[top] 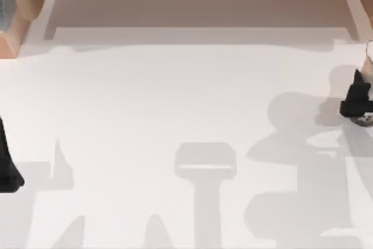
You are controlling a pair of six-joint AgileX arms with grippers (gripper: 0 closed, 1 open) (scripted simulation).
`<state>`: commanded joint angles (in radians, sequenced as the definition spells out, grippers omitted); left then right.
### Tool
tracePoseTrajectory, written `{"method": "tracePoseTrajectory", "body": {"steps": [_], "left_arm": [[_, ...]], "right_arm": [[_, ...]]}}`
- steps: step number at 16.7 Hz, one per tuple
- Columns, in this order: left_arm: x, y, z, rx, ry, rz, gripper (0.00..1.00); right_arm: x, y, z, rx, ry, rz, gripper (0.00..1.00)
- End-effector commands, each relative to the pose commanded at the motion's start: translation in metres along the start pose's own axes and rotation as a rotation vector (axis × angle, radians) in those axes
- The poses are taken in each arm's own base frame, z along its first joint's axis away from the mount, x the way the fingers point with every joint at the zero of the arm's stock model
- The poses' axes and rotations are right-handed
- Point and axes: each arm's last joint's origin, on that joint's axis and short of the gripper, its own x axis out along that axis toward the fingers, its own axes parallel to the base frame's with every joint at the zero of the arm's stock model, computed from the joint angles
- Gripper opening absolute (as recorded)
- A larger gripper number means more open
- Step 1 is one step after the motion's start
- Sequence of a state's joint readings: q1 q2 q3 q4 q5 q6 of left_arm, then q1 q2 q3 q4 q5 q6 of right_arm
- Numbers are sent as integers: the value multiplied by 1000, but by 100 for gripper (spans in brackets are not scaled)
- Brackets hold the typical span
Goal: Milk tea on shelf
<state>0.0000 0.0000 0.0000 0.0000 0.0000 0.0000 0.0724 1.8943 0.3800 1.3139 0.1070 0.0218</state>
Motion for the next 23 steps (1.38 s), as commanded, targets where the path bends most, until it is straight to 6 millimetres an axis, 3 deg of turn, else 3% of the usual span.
{"method": "tracePoseTrajectory", "body": {"steps": [9,23], "left_arm": [[0,0,0,0,0,0,100],[0,0,0,0,0,0,100]], "right_arm": [[0,0,0,0,0,0,2],[-2,0,8,2,0,0,0]]}}
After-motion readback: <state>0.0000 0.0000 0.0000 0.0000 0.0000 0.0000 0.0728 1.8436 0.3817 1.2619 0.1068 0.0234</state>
